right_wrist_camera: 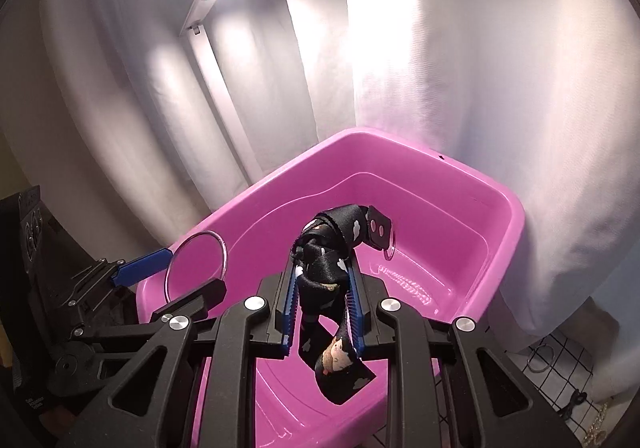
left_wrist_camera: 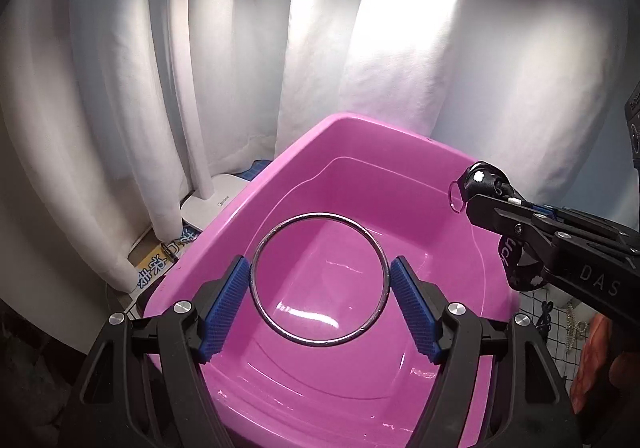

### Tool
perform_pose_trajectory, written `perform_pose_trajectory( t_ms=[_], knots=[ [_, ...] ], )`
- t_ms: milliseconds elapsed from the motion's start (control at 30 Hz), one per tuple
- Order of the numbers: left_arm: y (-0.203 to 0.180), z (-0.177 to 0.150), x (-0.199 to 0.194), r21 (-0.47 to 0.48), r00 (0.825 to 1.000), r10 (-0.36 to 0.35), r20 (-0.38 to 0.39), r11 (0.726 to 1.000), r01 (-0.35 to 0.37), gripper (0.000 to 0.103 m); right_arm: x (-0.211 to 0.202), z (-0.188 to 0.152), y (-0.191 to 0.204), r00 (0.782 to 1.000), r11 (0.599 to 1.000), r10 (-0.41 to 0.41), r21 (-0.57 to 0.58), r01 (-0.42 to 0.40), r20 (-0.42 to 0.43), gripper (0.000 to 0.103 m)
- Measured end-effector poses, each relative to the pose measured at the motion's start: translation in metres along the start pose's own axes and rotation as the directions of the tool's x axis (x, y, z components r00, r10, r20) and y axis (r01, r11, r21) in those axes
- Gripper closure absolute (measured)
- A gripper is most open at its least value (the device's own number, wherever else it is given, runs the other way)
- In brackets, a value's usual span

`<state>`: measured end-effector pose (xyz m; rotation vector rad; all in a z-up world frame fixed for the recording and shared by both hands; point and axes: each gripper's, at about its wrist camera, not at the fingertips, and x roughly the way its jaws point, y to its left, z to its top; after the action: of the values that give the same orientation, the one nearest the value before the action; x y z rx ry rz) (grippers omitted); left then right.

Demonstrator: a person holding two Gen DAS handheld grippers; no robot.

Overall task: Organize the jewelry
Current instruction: 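Carry both items into the pink tub and open both tools to drop them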

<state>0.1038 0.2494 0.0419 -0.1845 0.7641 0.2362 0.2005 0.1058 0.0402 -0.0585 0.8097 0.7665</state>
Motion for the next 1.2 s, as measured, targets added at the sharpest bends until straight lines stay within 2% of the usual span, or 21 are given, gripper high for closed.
perform_pose_trajectory(
  t_ms=[200, 333, 467, 767, 867, 900, 967, 1033, 1067, 1200],
  knots=[
    [0.011, 0.001, 0.036, -0.015, 0.992, -0.005, -0.123, 1.0, 0.003, 0.033, 0.048, 0.01, -0.006, 0.985, 0.999, -0.019, 0.027, 0.024, -0.173, 0.082],
    [0.015, 0.001, 0.055, -0.011, 0.979, -0.001, -0.204, 1.0, -0.002, 0.033, 0.073, 0.007, -0.006, 0.958, 0.998, -0.048, 0.025, 0.057, -0.283, 0.082],
    [0.018, 0.0, 0.064, -0.013, 0.967, 0.011, -0.253, 1.0, -0.015, 0.033, 0.089, 0.004, -0.003, 0.934, 0.997, -0.061, 0.024, 0.075, -0.352, 0.082],
    [0.018, -0.004, 0.068, 0.004, 0.956, 0.023, -0.292, 1.0, -0.023, 0.031, 0.097, -0.002, 0.002, 0.918, 0.993, -0.095, 0.023, 0.112, -0.385, 0.081],
    [0.015, -0.005, 0.068, 0.012, 0.953, 0.027, -0.303, 1.0, -0.024, 0.031, 0.097, -0.005, 0.002, 0.913, 0.991, -0.107, 0.027, 0.127, -0.393, 0.077],
    [0.014, -0.005, 0.069, 0.018, 0.951, 0.031, -0.308, 0.999, -0.026, 0.03, 0.1, -0.001, 0.0, 0.912, 0.991, -0.107, 0.03, 0.129, -0.396, 0.073],
    [0.012, -0.006, 0.068, 0.029, 0.952, 0.036, -0.305, 0.999, -0.028, 0.026, 0.102, 0.006, -0.004, 0.914, 0.991, -0.105, 0.033, 0.128, -0.392, 0.068],
    [0.01, -0.005, 0.065, 0.033, 0.954, 0.047, -0.295, 0.999, -0.038, 0.017, 0.1, 0.007, -0.002, 0.917, 0.991, -0.112, 0.026, 0.132, -0.384, 0.063],
    [0.01, -0.004, 0.065, 0.029, 0.955, 0.044, -0.292, 0.999, -0.038, 0.017, 0.099, 0.008, -0.003, 0.918, 0.991, -0.114, 0.024, 0.133, -0.38, 0.061],
    [0.012, -0.003, 0.064, 0.021, 0.953, 0.053, -0.297, 0.999, -0.049, 0.017, 0.098, 0.009, -0.001, 0.918, 0.99, -0.121, 0.02, 0.139, -0.377, 0.06]
  ],
)
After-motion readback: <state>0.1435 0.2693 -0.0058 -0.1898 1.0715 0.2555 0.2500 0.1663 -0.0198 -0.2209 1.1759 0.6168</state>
